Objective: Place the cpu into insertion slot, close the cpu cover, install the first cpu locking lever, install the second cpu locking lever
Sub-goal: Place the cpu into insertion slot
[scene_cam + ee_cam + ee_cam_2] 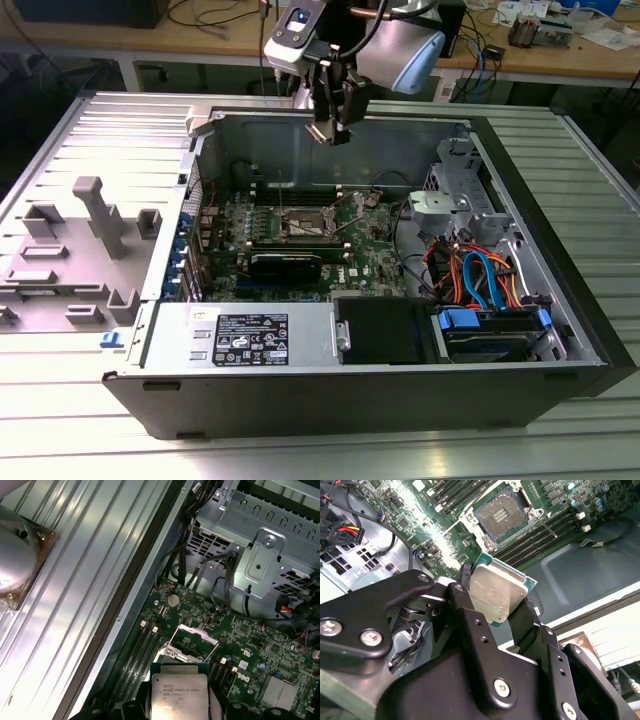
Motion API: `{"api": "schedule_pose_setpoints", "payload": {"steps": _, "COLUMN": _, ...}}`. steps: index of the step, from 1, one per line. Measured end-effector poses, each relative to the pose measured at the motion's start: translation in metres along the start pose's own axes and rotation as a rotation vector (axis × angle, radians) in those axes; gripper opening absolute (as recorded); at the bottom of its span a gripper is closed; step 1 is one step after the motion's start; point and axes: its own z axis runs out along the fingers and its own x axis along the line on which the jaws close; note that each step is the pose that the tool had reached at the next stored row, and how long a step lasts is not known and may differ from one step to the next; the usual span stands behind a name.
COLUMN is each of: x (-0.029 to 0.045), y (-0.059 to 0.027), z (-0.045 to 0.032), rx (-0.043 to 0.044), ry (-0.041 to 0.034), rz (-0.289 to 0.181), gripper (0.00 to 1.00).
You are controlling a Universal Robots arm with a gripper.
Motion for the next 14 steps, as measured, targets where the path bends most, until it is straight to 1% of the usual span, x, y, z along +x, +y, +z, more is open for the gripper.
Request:
{"api": "schedule_pose_setpoints", "payload": {"steps": 1, "x": 0.0001, "y": 0.0001, "z": 0.0005, "rx": 0.0004, "ry": -0.0008, "rz": 0.011, "gripper": 0.55}}
{"api": "schedule_pose_setpoints", "payload": {"steps": 2, "x": 0.0003, "y": 0.0000, "z": 0.0016, "rx": 0.0011, "ry": -0.0025, "rz": 0.035, "gripper": 0.55}}
{"api": "schedule_pose_setpoints", "payload": {"steps": 4, "x": 0.0005, "y": 0.0000, "z": 0.0024, "rx": 0.0016, "ry": -0.0038, "rz": 0.055, "gripper": 0.55}}
{"api": "schedule_pose_setpoints", "payload": {"steps": 5, "x": 0.0007, "y": -0.0001, "z": 0.0037, "rx": 0.0023, "ry": -0.0057, "rz": 0.084, "gripper": 0.55}}
{"api": "schedule_pose_setpoints", "payload": {"steps": 6, "x": 0.0007, "y": -0.0001, "z": 0.0041, "rx": 0.0027, "ry": -0.0067, "rz": 0.097, "gripper": 0.55}}
{"api": "schedule_pose_setpoints", "payload": {"steps": 14, "x": 0.0007, "y": -0.0001, "z": 0.0043, "rx": 0.0027, "ry": -0.0068, "rz": 0.098, "gripper": 0.55}}
